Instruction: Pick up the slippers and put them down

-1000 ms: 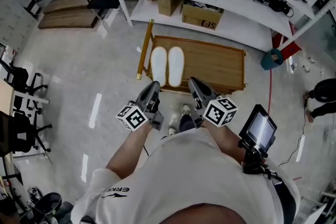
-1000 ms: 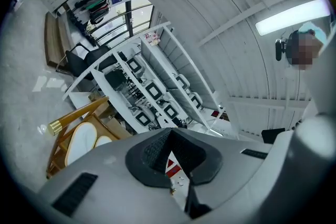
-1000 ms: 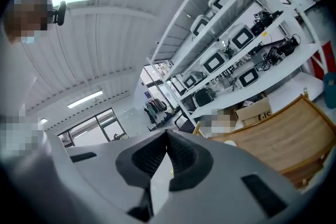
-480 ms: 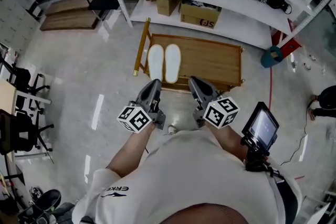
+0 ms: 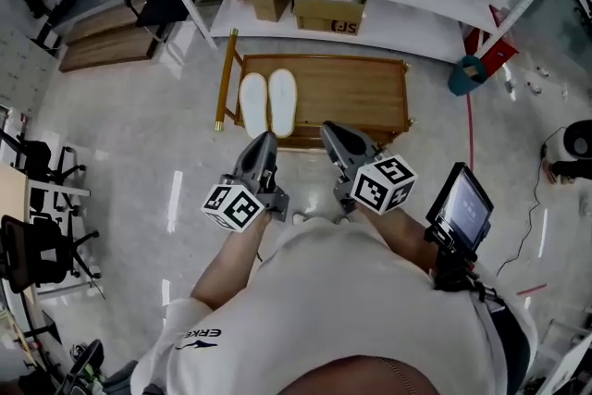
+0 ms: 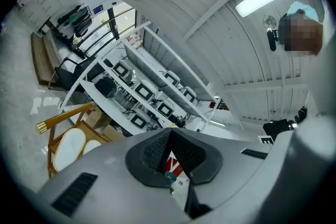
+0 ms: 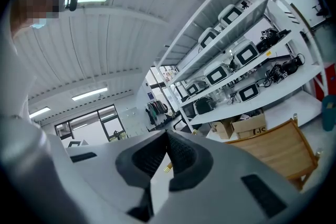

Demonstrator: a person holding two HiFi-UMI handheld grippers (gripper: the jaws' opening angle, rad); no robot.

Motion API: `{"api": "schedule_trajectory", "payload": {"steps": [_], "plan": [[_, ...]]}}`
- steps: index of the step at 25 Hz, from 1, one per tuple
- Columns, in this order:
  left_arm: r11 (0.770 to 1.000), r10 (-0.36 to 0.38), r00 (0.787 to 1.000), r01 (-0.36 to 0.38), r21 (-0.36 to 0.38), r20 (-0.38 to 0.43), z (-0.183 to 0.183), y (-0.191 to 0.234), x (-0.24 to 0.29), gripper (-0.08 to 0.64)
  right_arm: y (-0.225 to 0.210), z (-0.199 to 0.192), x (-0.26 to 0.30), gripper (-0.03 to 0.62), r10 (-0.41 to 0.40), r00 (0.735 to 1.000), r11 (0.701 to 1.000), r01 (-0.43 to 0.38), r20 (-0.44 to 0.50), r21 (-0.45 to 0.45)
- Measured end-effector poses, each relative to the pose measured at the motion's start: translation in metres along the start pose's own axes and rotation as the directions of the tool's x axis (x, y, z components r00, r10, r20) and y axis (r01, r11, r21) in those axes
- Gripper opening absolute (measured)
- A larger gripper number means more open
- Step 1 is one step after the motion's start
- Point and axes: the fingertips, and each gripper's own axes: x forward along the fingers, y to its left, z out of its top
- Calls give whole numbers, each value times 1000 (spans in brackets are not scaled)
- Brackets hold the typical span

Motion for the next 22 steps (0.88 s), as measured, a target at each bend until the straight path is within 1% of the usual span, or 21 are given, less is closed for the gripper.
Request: {"api": "schedule_trajectory", "payload": {"steps": [7,22], "plan": [[1000,-5,1000,5,3,-2,-5,-9,4,3,-3,2,-10,6,0,1000,1000,0,6,14],[1000,6,1000,-6,-9,-4,-8,-7,-5,3,2,-9,-11,6,4,1000,1000,-3,-21,14]]}}
